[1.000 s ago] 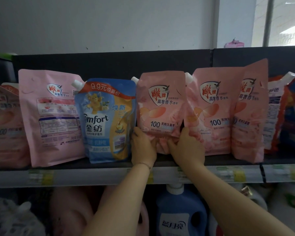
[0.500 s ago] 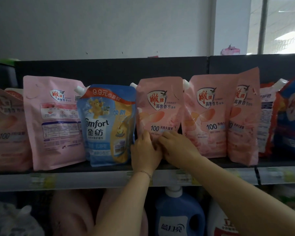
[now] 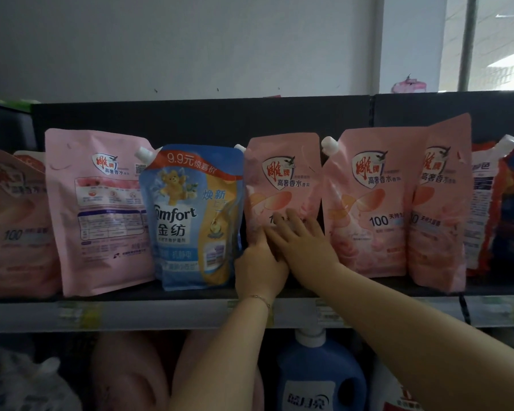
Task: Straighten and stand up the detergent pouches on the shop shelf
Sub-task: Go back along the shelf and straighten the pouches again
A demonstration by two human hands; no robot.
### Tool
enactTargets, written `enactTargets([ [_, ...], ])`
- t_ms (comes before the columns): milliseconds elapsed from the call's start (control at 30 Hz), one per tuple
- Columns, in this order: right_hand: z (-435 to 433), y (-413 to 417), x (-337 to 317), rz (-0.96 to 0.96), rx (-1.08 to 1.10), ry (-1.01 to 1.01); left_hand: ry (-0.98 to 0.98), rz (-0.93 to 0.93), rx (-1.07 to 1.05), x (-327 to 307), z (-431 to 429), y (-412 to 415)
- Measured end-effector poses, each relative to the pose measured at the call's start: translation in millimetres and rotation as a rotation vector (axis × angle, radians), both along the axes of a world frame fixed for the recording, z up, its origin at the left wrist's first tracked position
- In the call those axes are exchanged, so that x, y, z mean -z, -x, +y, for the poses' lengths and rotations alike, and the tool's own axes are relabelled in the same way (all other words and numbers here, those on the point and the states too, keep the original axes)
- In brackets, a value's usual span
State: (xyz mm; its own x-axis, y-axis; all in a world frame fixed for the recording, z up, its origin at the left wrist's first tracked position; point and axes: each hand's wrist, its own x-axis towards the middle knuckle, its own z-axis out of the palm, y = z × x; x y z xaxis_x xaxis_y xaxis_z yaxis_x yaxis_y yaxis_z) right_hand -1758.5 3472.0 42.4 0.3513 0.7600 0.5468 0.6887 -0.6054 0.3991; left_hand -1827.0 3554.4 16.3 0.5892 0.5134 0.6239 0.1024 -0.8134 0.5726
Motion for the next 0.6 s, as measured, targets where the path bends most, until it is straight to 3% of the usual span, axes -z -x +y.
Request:
enactTargets([
  [167, 5, -25, 5, 0.083, 0.073, 0.189, 0.006, 0.166, -0.019, -1, 3, -3],
  [600, 40, -67, 4, 0.256, 0.203, 0.225, 0.062, 0.088, -0.019, 6, 6, -13],
])
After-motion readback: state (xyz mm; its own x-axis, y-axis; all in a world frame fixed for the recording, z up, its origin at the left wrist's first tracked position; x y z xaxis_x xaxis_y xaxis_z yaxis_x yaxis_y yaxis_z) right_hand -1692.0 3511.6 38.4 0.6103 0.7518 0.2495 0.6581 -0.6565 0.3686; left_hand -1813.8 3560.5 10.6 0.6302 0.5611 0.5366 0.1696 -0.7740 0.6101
